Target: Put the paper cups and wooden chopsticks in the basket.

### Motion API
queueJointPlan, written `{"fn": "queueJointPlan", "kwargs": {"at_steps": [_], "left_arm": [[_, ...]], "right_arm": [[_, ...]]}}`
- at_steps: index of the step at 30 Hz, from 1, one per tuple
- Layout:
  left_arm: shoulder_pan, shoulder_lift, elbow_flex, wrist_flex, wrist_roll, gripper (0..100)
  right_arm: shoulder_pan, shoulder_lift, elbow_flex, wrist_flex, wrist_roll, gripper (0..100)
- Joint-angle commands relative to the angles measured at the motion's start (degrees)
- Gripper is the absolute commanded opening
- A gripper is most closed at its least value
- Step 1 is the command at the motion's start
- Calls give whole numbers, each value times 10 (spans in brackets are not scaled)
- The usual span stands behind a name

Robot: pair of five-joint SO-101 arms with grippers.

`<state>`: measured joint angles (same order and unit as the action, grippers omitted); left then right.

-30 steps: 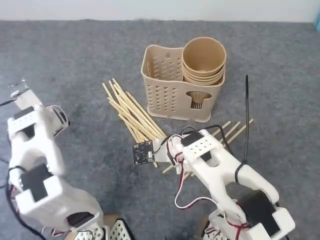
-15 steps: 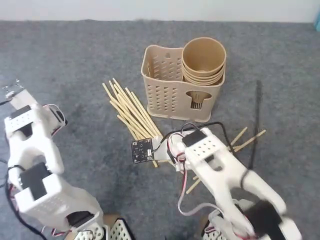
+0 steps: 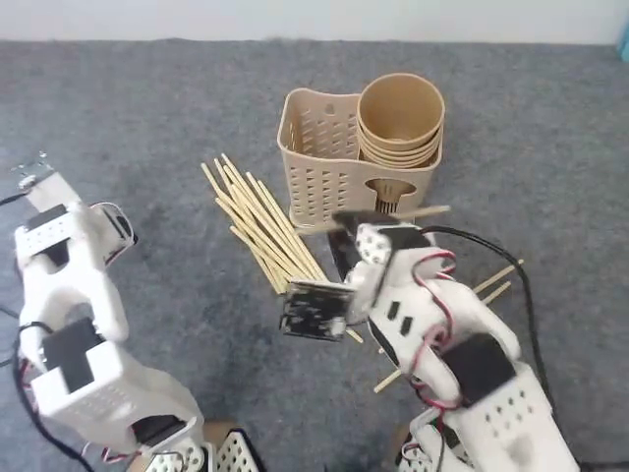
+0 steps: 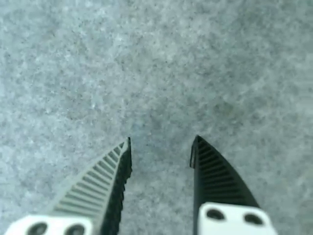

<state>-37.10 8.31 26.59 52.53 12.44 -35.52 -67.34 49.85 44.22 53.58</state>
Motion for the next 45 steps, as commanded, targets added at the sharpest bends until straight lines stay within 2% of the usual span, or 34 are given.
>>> {"fn": "queueJointPlan", "kwargs": {"at_steps": [1, 5, 11, 15, 19, 28, 32, 37, 40, 45], "left_arm": [[18, -31, 10, -1, -18, 184], [49, -120, 101, -53, -57, 184], [108, -275, 232, -114, -58, 184], [131, -287, 225, -102, -25, 184], [134, -236, 174, -55, 32, 184], [135, -128, 87, -39, 34, 184], [174, -125, 52, -38, 72, 184], [230, -122, 37, -41, 127, 184], [251, -121, 34, -41, 146, 184], [265, -68, 9, -50, 170, 184]], "right_arm": [[0, -34, -29, -69, -132, 8], [16, -34, -29, -145, -251, 8], [73, -34, -40, -248, -442, 8], [90, -18, -96, -244, -556, 8], [90, 31, -176, -225, -616, 9], [104, 272, -345, -228, -617, 9], [131, 342, -390, -228, -614, 9], [145, 405, -411, -228, -538, 9], [142, 436, -411, -228, -517, 16], [145, 460, -410, -221, -520, 217]]}}
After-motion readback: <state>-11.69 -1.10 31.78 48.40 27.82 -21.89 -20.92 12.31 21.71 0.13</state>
